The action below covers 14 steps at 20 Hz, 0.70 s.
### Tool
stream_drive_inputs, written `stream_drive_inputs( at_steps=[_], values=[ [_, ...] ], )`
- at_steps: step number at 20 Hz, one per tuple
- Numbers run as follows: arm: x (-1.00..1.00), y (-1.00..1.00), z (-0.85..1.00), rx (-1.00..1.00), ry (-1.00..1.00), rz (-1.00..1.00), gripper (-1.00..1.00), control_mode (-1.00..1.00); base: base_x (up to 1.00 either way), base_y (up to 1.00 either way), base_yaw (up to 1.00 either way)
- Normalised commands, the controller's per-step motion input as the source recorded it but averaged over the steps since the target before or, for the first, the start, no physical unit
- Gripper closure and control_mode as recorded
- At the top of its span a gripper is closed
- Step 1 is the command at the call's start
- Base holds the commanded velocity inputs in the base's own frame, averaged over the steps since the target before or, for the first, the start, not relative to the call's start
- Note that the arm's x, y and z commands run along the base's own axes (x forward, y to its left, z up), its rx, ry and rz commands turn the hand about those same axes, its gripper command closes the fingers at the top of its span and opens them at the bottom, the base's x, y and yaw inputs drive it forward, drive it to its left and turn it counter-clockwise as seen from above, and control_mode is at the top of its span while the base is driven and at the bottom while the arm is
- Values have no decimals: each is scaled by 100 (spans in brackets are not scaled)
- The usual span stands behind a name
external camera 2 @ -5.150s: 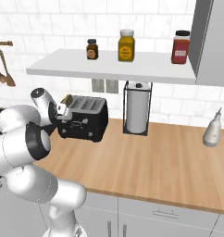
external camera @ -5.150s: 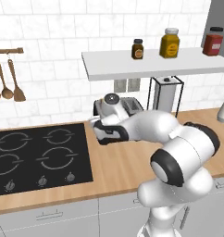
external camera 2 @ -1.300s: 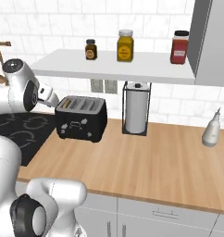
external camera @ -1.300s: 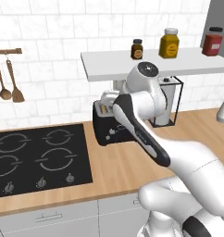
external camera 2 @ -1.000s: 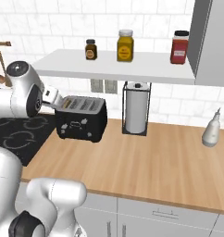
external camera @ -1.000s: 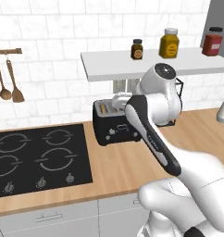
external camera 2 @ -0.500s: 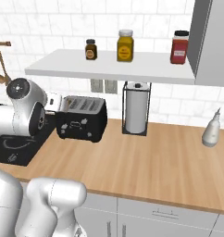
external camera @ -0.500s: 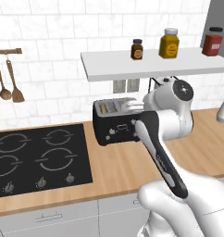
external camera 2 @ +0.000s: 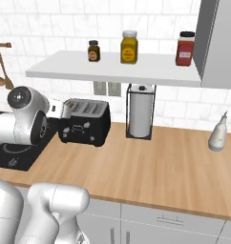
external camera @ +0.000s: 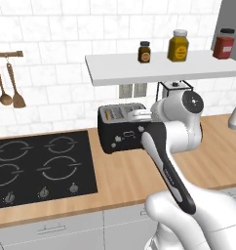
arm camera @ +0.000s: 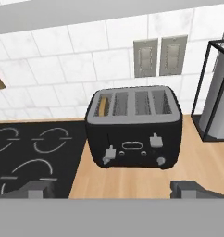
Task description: Start the toaster. Once the lever pops up, take the bread to the plate on the dining counter.
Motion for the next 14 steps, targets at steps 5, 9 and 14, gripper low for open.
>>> stream_drive_inputs(
  at_steps=[5, 9, 14],
  values=[
    [0, 0, 0, 0, 0, 0, -100, -100, 0, 0, 0],
    [0, 0, 0, 0, 0, 0, -100, -100, 0, 0, 0],
    [0, 0, 0, 0, 0, 0, -100, -100, 0, 0, 0]
  ],
)
